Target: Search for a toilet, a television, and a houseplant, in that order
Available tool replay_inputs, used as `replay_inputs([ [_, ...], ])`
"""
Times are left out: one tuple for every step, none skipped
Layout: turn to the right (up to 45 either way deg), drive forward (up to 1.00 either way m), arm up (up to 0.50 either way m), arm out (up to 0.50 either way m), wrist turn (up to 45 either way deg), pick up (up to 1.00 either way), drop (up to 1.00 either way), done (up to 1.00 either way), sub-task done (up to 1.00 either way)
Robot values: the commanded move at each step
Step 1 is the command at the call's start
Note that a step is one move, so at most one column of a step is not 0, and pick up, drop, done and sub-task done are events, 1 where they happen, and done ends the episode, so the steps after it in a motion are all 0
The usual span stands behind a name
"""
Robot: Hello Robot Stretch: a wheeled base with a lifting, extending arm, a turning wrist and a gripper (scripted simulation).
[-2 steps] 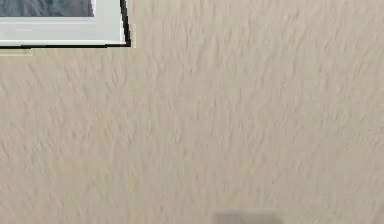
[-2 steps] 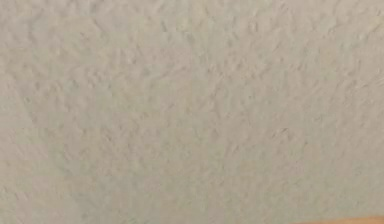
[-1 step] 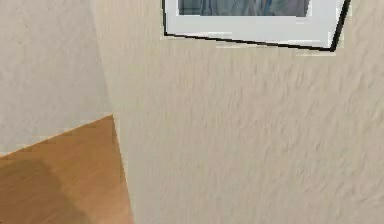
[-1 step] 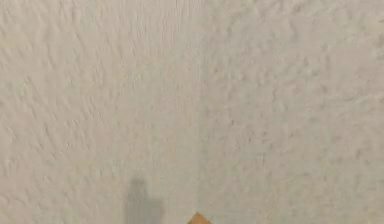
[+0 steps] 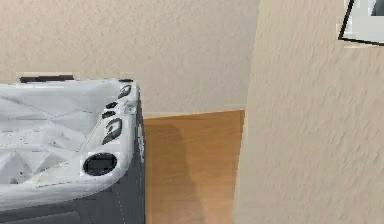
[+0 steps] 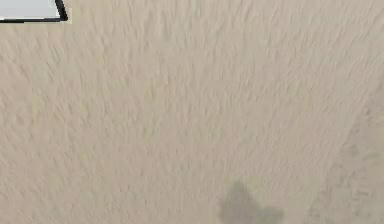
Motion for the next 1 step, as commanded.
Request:
replay_inputs([
  [-3.0, 0.0, 0.0, 0.0, 0.0, 0.0, 0.0, 0.0, 0.0],
])
